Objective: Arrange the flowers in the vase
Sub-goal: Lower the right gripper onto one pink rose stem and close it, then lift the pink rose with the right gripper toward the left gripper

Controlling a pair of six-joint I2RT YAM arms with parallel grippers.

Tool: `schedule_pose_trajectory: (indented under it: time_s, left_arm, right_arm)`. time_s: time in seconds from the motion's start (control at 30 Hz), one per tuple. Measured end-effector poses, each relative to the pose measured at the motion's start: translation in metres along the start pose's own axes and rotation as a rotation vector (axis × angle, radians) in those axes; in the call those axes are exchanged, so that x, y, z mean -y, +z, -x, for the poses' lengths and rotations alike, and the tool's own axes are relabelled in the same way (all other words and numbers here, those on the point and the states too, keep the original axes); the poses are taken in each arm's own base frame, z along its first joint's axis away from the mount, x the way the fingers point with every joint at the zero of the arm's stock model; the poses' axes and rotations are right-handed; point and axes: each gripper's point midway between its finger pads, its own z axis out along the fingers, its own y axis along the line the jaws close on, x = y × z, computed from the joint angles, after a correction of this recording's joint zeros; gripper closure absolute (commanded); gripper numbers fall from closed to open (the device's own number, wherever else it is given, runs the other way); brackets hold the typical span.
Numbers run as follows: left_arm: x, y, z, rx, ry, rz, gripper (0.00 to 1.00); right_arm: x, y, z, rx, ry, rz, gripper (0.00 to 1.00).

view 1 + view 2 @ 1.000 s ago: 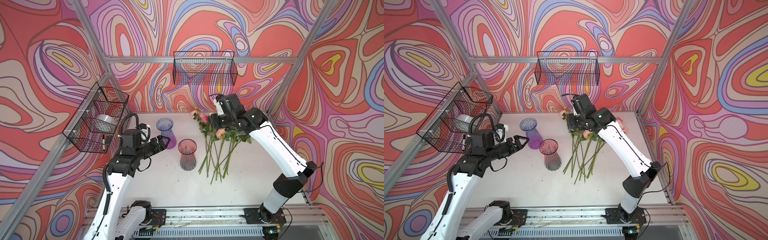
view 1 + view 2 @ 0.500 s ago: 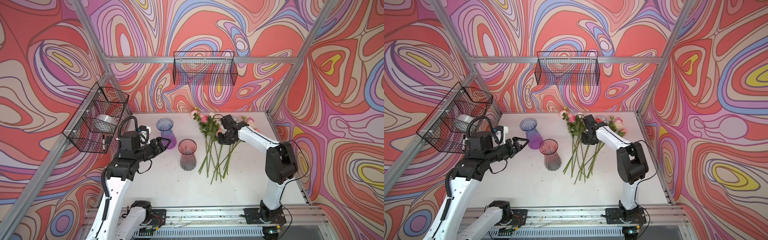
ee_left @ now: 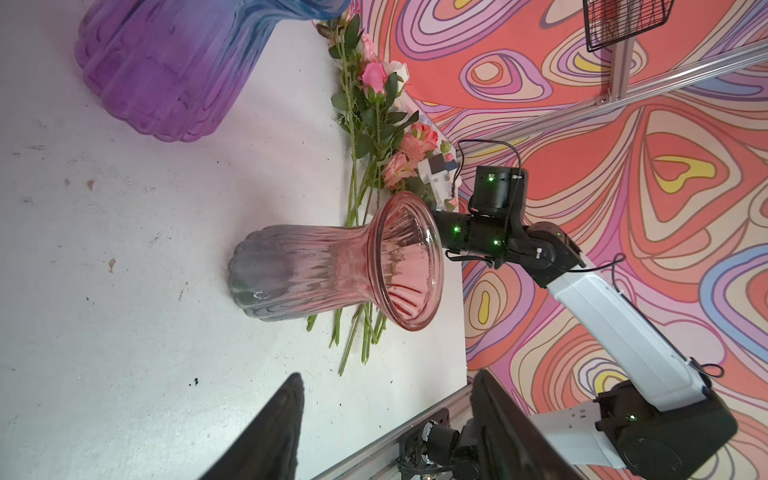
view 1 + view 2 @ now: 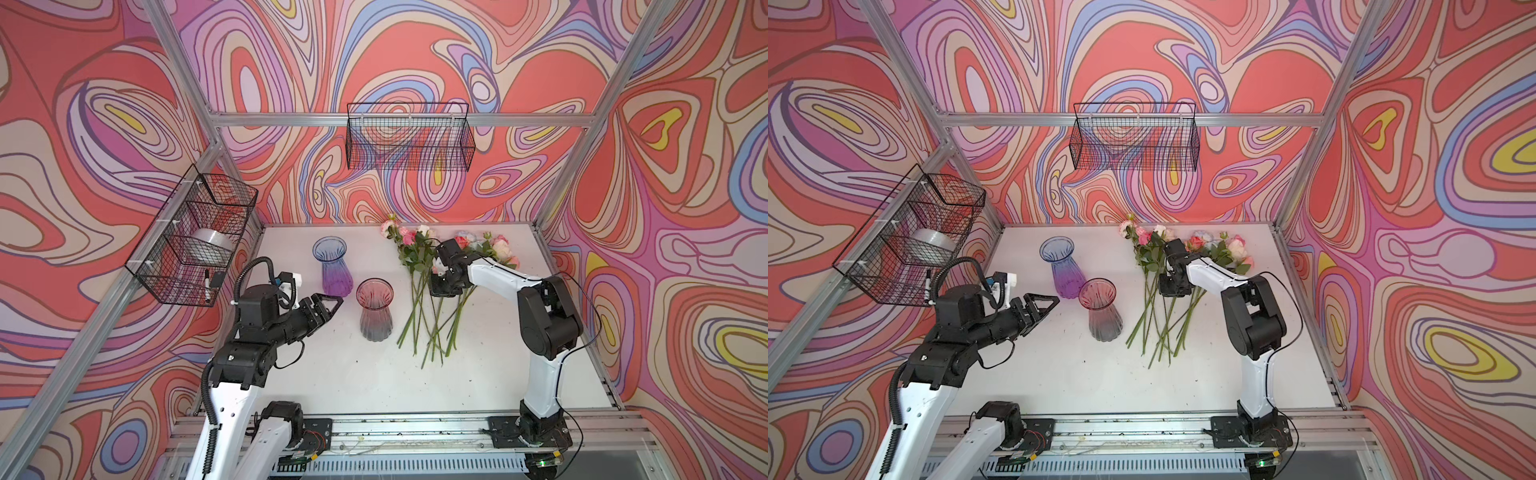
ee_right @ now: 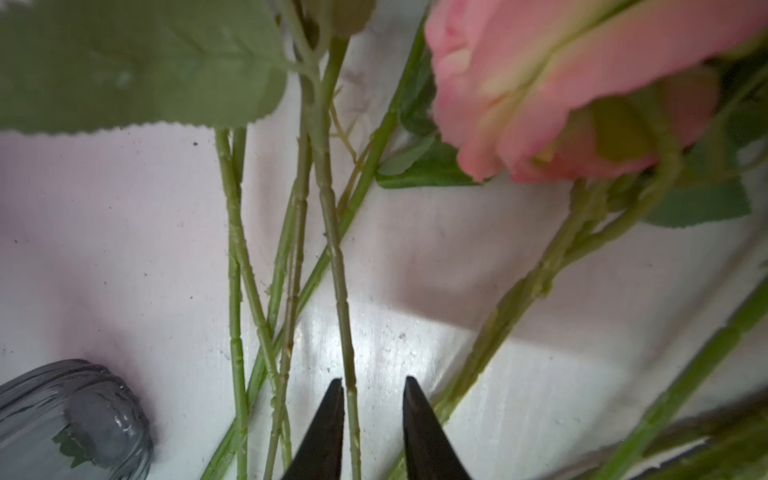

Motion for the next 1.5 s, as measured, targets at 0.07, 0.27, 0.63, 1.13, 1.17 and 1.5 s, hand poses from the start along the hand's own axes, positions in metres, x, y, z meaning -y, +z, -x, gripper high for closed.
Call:
schedule_pose_trajectory:
  time_s: [0.07, 0.27, 0.63, 1.13, 1.17, 1.5]
  left_arm:
    - [0.002, -0.001, -0.001, -0.002, -0.007, -0.007, 0.36]
    - [0.010, -0.010, -0.004, 0.011, -0.013, -0.039, 0.38]
    - [0.016, 0.001, -0.012, -0.033, -0.030, -0.062, 0.41]
    - [0.062, 0.023, 0.039, 0.008, 0.048, -0.089, 0.41]
    - [0.063, 0.025, 0.040, 0.007, 0.050, -0.094, 0.41]
    - [0.099, 0.048, 0.015, -0.097, 0.145, -0.202, 0.38]
  right_arm:
    - [-0.001, 0.001, 0.000, 0.001, -0.001, 0.008, 0.75]
    - [-0.005, 0.001, 0.000, 0.001, -0.002, 0.028, 0.78]
    - [-0.007, 0.013, -0.004, -0.022, -0.020, 0.056, 0.98]
    - [-0.051, -0.087, 0.045, 0.226, -0.015, 0.187, 1.00]
    - [-0.055, -0.099, 0.048, 0.251, -0.020, 0.199, 1.00]
    - [-0.090, -0.179, 0.011, 0.373, -0.090, 0.286, 1.00]
